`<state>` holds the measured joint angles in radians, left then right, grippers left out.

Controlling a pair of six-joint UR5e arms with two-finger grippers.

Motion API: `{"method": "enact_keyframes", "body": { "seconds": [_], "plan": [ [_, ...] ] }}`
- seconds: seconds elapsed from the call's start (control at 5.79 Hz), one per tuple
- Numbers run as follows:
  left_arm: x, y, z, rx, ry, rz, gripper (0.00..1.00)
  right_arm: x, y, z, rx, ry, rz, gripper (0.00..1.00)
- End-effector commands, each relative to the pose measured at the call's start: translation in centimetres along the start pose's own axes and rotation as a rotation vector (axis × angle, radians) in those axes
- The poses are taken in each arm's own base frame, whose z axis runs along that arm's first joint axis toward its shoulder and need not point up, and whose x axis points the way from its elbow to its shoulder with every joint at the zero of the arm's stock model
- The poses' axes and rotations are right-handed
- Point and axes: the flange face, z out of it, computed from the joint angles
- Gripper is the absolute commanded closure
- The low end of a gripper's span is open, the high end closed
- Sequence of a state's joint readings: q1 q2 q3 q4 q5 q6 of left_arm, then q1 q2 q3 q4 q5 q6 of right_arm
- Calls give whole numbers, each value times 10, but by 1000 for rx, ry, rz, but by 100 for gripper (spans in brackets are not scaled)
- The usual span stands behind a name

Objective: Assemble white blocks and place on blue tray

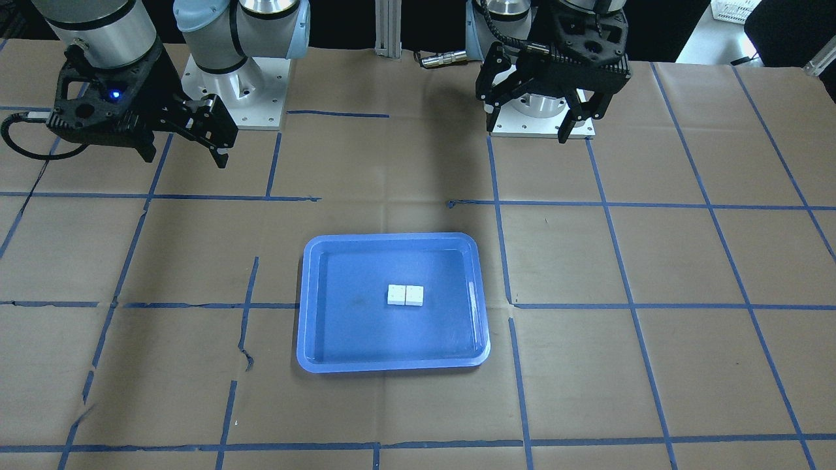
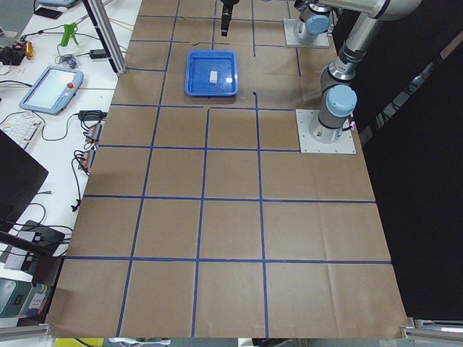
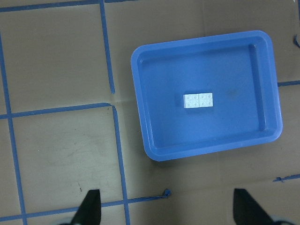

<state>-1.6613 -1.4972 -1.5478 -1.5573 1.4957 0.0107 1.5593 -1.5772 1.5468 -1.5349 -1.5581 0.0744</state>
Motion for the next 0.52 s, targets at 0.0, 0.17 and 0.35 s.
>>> {"method": "enact_keyframes", "body": {
  "seconds": [0.0,0.17,0.35],
  "plan": [
    [0,0,0,0,0,0,1,0,1,2,-5,-1,2,0],
    [0,0,0,0,0,0,1,0,-1,5,-10,0,3,0],
    [-1,0,0,1,0,-1,1,0,0,6,-13,0,2,0]
  ]
}}
